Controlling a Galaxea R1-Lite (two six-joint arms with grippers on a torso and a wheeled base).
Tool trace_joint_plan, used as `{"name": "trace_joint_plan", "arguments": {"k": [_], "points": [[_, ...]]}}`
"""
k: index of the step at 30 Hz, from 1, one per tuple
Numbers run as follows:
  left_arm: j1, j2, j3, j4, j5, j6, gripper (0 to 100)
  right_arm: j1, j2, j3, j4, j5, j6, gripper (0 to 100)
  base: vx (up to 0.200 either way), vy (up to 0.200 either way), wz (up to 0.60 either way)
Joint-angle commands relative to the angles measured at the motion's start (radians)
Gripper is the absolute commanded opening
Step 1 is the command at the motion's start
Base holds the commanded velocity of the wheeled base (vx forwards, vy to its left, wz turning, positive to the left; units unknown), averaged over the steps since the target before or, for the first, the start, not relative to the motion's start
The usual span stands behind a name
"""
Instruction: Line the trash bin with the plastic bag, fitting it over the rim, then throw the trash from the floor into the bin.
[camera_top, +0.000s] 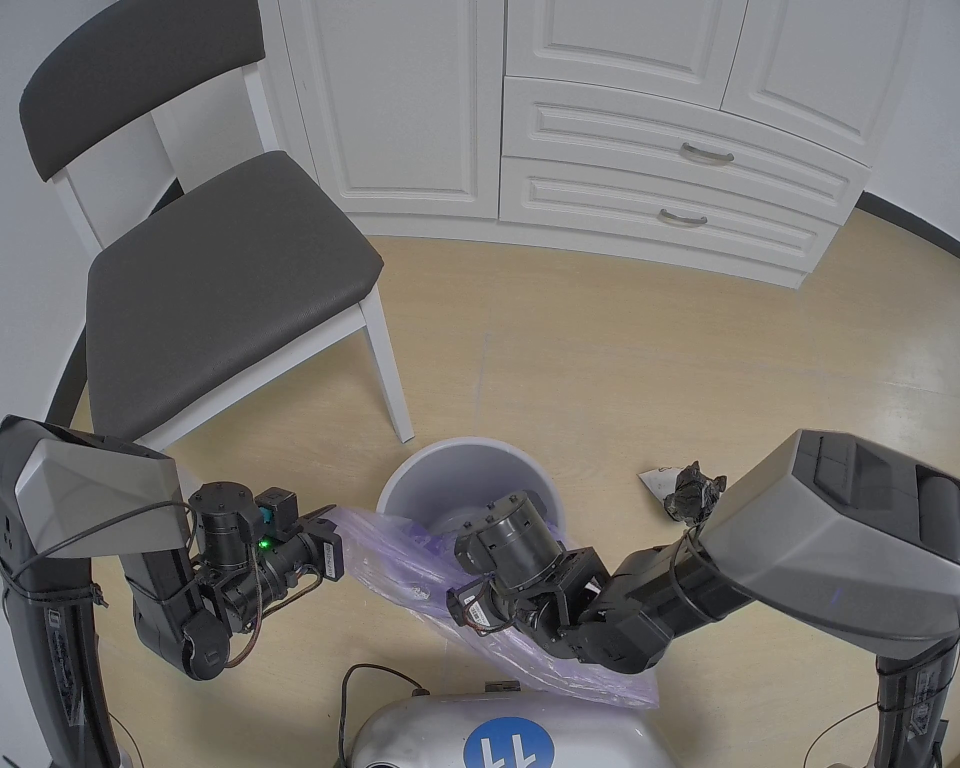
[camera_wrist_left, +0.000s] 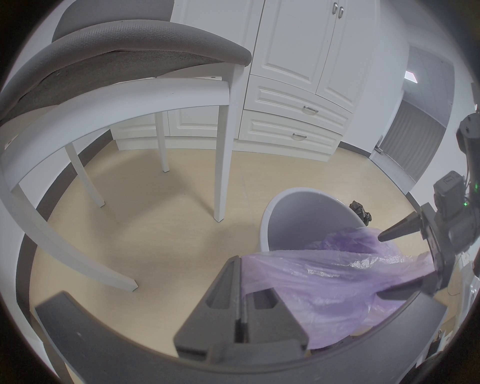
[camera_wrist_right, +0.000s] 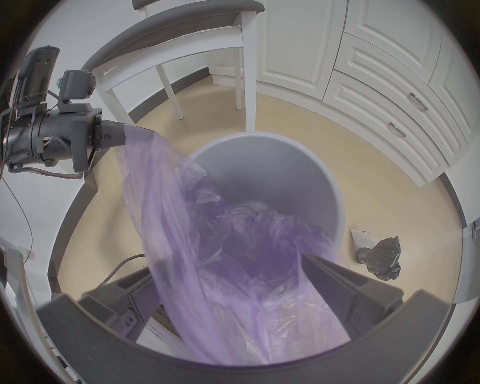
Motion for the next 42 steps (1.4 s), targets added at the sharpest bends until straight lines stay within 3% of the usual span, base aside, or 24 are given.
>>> {"name": "trace_joint_plan", "arguments": {"k": [1,12,30,35,42], "points": [[0.0,0.002,0.002,-0.001,0.0,0.0,0,-0.03,-0.014,-0.005,-0.002,0.001,-0.011,100,0.0,0.0,0.0],[0.001,0.002,0.004,-0.001,-0.002,0.001,0,-0.032,-0.107,0.006,0.007,0.013,-0.028,100,0.0,0.0,0.0],[0.007,-0.005,0.004,-0.001,0.0,0.001,0,-0.026,-0.014,0.027,-0.002,0.0,-0.052,100,0.0,0.0,0.0],[0.009,-0.007,0.004,-0.001,0.0,0.001,0,-0.023,-0.083,-0.012,-0.001,0.003,-0.055,100,0.0,0.0,0.0],[0.009,-0.01,0.004,-0.001,0.0,0.001,0,-0.035,-0.175,-0.062,0.006,0.001,-0.158,100,0.0,0.0,0.0]]}}
